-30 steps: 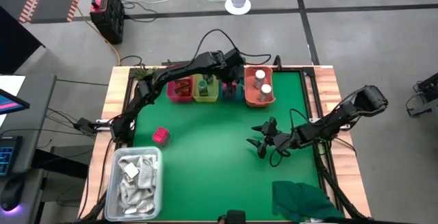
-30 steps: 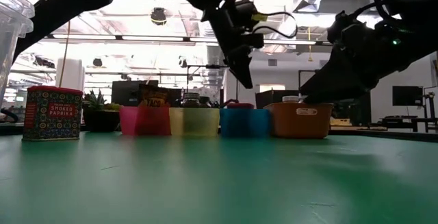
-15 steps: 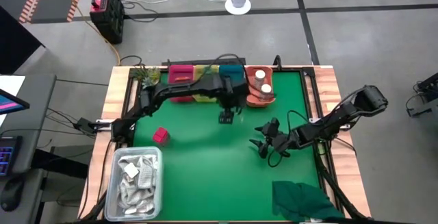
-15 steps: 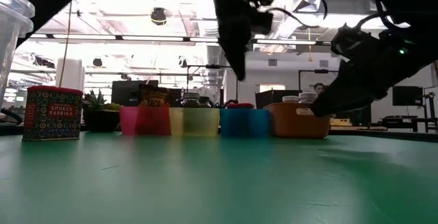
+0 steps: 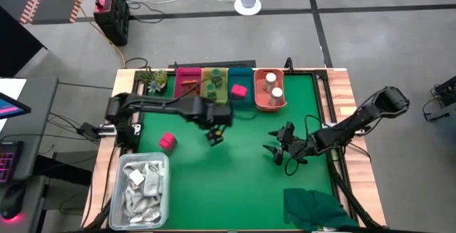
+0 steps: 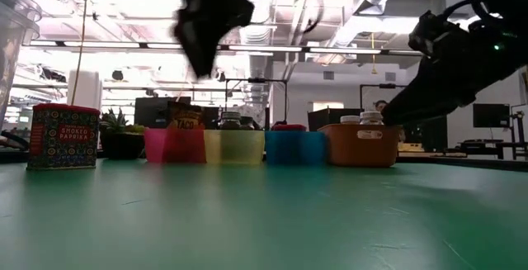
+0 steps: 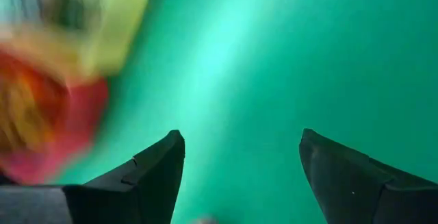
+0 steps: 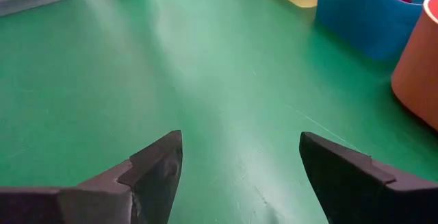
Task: Sort spices by type
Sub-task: Put the red lid seasoning can into the blue bin
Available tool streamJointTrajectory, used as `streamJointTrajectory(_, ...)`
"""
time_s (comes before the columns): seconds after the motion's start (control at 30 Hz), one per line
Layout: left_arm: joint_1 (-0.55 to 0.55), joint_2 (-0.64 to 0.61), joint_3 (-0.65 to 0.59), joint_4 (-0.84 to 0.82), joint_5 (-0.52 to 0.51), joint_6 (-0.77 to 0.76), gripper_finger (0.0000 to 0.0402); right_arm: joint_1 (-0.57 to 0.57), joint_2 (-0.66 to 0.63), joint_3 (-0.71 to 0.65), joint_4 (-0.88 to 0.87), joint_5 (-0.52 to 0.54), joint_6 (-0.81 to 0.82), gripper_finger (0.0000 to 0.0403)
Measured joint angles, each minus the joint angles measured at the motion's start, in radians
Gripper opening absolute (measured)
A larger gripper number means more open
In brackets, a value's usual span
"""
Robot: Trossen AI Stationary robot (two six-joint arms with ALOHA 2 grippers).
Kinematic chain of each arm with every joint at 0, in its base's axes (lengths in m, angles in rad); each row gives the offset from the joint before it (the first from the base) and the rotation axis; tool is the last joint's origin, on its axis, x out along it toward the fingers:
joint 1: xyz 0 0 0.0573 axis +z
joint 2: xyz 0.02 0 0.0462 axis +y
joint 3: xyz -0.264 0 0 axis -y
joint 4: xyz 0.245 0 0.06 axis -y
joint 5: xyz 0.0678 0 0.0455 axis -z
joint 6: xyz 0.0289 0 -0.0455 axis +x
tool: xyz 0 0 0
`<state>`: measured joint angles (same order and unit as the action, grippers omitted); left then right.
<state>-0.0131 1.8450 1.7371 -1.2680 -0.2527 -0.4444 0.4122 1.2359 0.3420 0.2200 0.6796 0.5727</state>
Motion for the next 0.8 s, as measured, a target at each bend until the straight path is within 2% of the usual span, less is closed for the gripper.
streamJointTrajectory(0.13, -0.047, -0.108, -0.231, 0.005, 0.004, -0.2, 0.0277, 0.001, 0.009, 0.0, 0.01, 0.0, 0.004, 0.0317)
streamJointTrajectory(0.27, -0.06, -0.214, -0.404, 0.01, 0.006, -0.352, 0.0277, 0.001, 0.015, 0.0, 0.03, 0.001, 0.003, 0.0317)
streamJointTrajectory(0.57, -0.06, -0.467, -0.564, 0.014, 0.019, -0.54, 0.0277, 0.008, 0.015, 0.0, 0.052, 0.002, -0.002, 0.0317)
streamJointTrajectory(0.8, -0.06, -0.598, -0.731, 0.065, 0.112, -0.617, 0.0277, 0.008, 0.015, 0.0, 0.051, 0.002, -0.005, 0.0317)
